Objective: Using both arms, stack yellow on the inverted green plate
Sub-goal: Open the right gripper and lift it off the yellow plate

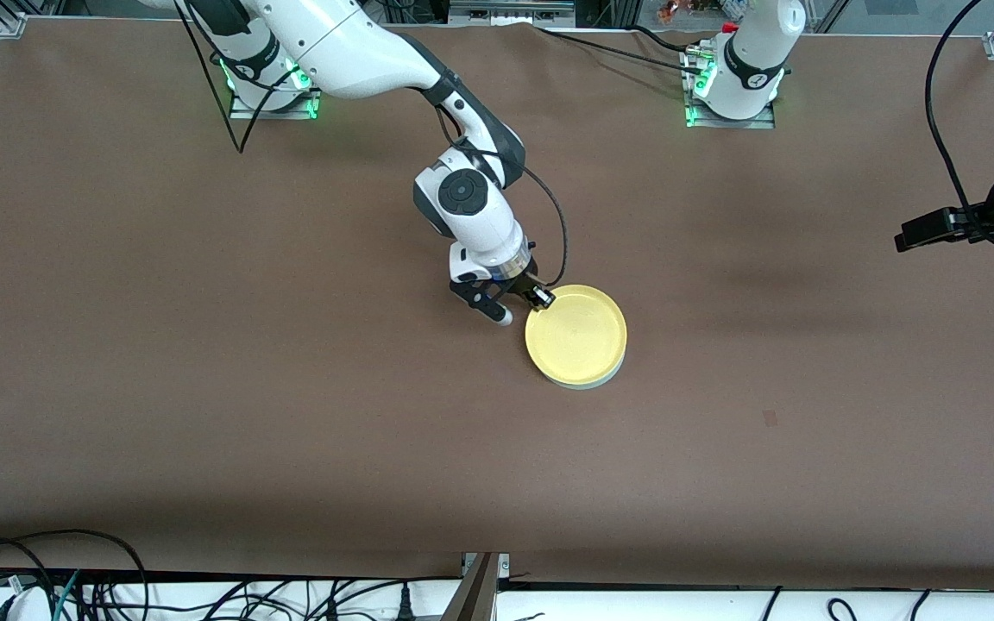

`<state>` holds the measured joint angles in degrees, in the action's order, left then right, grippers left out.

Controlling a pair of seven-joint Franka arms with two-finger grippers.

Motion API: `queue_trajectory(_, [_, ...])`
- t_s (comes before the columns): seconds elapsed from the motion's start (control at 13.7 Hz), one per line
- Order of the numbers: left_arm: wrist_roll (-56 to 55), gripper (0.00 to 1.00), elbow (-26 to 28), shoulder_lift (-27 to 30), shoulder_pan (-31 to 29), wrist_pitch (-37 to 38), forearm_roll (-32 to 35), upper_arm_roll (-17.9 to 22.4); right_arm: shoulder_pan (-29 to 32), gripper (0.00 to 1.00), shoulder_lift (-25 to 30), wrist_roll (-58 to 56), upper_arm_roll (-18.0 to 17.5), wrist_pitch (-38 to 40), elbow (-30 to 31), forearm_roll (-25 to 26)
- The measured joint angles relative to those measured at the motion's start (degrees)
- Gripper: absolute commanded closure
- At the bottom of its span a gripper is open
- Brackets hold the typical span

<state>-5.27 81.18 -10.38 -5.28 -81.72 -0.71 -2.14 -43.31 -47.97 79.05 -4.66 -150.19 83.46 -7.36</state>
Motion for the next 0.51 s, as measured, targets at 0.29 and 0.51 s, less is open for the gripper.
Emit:
queue_trajectory(0.29, [0.0, 0.00, 0.0, 0.0, -0.3, 0.0, 0.0, 0.0, -0.4, 0.96, -1.5, 0.1, 0.3, 0.0, -1.5, 0.0])
queue_trajectory(0.51, [0.0, 0.00, 0.0, 0.0, -0.3, 0.0, -0.1, 0.0, -0.5, 0.03, -2.0, 0.3, 0.4, -0.6, -2.1, 0.0])
